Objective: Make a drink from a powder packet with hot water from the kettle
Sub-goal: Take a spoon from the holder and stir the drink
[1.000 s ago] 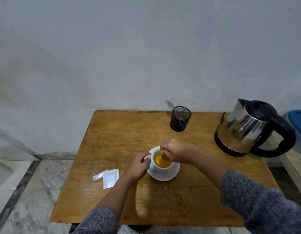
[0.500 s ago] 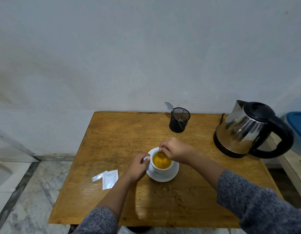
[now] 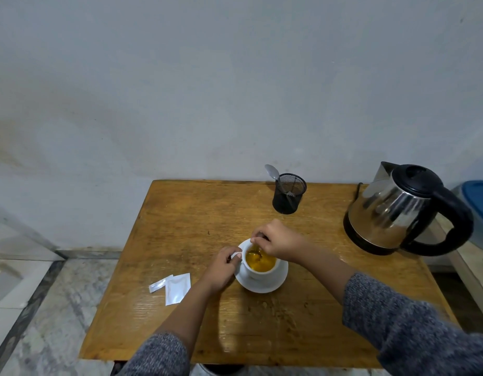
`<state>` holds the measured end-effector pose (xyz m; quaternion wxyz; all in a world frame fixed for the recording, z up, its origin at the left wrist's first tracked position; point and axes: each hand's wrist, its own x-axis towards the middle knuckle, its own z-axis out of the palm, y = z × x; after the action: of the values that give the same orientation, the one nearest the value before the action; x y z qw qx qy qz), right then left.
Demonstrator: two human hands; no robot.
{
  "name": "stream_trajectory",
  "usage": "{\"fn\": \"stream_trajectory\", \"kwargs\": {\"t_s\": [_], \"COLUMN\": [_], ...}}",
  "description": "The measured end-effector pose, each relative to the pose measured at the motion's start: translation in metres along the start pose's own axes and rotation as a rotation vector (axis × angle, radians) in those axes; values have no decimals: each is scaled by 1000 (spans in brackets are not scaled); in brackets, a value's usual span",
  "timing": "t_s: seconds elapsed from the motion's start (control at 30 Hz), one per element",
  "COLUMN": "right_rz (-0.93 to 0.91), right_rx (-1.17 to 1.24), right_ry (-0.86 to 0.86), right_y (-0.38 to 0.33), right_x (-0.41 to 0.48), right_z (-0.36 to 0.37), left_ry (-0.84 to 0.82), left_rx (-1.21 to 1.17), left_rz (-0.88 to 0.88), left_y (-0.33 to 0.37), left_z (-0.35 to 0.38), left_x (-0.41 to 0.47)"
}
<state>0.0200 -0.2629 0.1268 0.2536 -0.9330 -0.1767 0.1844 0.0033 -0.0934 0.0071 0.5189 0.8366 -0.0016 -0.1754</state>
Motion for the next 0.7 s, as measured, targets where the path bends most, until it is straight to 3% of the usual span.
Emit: {"fn": "stream_trajectory", "kwargs": {"t_s": [0.23, 0.37, 0.57, 0.7], "right_rz": [4, 32, 121, 133], "right_rx": [-144, -96, 149, 82], "right_ry": [-64, -80, 123, 138], "right_y": [3, 2, 9, 14], "right_x": [-3, 0, 1, -4], "right_z": [-6, -2, 6, 2], "left_ry": [2, 4, -1, -10], "left_rx": [11, 25, 16, 16], "left_rz": [5, 2, -1, -13], "left_y": [-2, -1, 2, 4], "left_z": [0, 0, 0, -1], "left_x": [1, 0, -1, -1]}}
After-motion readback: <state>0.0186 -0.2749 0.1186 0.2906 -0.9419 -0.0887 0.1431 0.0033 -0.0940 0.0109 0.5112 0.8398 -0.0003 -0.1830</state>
